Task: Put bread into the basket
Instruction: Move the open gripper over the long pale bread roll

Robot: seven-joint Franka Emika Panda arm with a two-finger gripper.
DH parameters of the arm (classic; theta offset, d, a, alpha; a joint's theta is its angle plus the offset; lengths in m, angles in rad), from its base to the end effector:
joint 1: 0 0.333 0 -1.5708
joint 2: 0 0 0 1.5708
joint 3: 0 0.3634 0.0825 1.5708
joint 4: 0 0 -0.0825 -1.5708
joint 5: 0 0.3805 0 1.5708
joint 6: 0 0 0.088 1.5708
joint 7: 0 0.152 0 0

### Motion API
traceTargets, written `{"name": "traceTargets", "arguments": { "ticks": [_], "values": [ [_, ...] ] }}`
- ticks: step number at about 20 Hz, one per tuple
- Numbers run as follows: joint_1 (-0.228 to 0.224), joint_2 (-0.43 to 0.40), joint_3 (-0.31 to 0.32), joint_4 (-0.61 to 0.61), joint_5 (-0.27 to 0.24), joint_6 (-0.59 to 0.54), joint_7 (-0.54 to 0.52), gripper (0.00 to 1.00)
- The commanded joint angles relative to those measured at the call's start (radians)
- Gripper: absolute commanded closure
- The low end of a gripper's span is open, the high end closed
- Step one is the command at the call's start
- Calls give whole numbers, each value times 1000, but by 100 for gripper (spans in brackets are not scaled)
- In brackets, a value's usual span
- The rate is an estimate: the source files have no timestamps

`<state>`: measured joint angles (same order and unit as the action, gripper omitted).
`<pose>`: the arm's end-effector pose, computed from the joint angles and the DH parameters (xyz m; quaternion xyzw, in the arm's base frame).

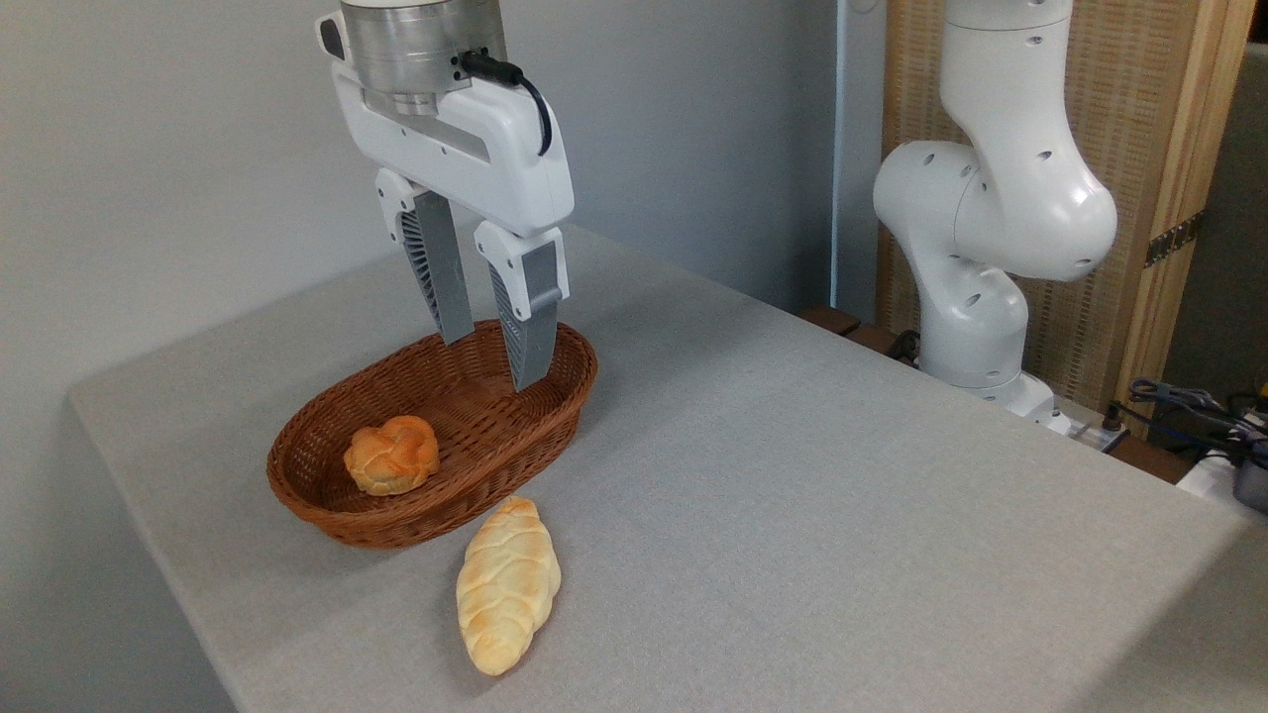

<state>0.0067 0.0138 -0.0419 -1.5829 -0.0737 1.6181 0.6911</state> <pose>0.5605 -0.0304 0.6182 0.9346 -0.3537 0.0221 0.0317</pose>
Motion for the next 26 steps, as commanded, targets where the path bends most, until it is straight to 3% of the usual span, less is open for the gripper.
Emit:
{"name": "traceTargets", "arguments": {
  "ticks": [1,9,15,21,22,23,26],
  "values": [
    [-8,0,17,0,0,-7,8,0],
    [-5,-2,17,-17,6,15,10,0],
    [-4,-26,17,-184,6,238,136,0],
    [18,-18,40,-269,-3,267,125,0],
    [19,-12,40,-270,-9,267,58,0],
    [19,-9,43,-272,-18,270,-91,0],
    [19,29,43,-304,-72,340,-402,0]
  ]
}}
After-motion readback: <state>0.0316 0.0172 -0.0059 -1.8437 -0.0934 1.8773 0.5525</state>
